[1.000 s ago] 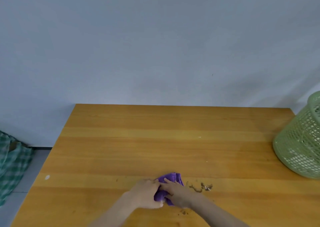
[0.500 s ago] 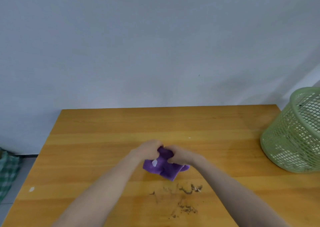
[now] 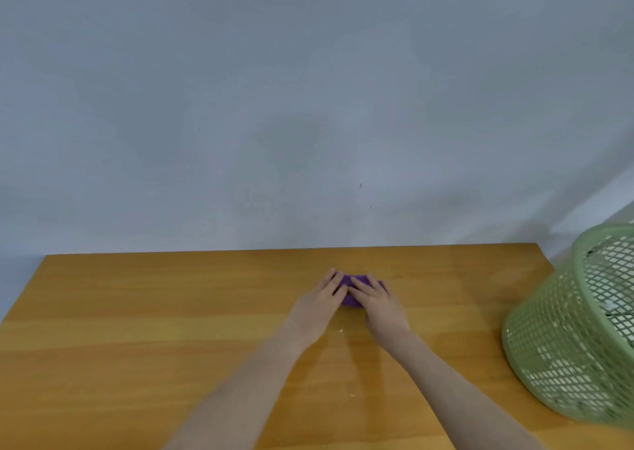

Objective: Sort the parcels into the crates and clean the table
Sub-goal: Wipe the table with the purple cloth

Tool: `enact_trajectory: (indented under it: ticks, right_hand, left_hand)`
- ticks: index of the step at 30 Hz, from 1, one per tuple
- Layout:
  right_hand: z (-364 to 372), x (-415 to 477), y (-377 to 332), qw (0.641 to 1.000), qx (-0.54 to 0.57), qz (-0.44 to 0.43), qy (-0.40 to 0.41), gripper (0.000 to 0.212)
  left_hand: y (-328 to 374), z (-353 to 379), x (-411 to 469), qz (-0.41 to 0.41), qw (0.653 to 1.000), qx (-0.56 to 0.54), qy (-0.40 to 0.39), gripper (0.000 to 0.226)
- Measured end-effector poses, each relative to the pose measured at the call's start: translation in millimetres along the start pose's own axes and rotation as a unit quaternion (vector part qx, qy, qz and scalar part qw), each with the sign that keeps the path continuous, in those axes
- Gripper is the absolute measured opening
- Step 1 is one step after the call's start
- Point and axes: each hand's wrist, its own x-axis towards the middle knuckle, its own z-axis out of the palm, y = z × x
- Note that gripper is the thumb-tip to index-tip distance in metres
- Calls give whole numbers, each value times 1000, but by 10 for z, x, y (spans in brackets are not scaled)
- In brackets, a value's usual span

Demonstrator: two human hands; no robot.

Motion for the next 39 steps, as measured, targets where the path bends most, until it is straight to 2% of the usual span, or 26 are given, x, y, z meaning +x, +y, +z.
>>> enact_trajectory:
  ticks: [2, 4, 7, 11, 16, 20, 23, 27, 33, 39]
  right_hand:
    - [124, 15, -3, 994, 29, 3, -109, 59]
    - [241, 12, 18, 977, 72, 30, -198, 66]
    - [237, -11, -1, 972, 96, 23, -214, 68]
    - [122, -78, -24, 960, 73, 0, -270, 59]
    - [84, -432, -113, 960, 64, 11, -271, 49]
    - [156, -946, -298, 960, 63, 8, -274, 54]
    - [193, -1376, -518, 957, 40, 7, -288, 54]
    - [253, -1889, -803, 962, 36, 31, -267, 52]
    - [397, -2488, -1253, 964, 40, 61, -258, 52]
    - [481, -2884, -1675, 961, 48, 76, -260, 53]
  left_hand:
    - [12, 171, 34, -24, 997, -5, -79, 53]
    - [1, 273, 59, -54, 989, -35, -134, 51]
    - [1, 265, 72, -81, 986, -45, -140, 48]
    - [113, 184, -1, -98, 981, 8, -166, 33]
    - [198, 179, -255, -67, 972, -29, -224, 24]
    - [328, 221, -660, -40, 965, -29, -256, 25]
    - [428, 276, -1017, -16, 964, -27, -264, 29]
    - [539, 393, -1437, 3, 966, -10, -259, 37]
    - [665, 495, -2031, 15, 965, -10, -262, 32]
    - [745, 507, -2503, 46, 962, 42, -266, 26]
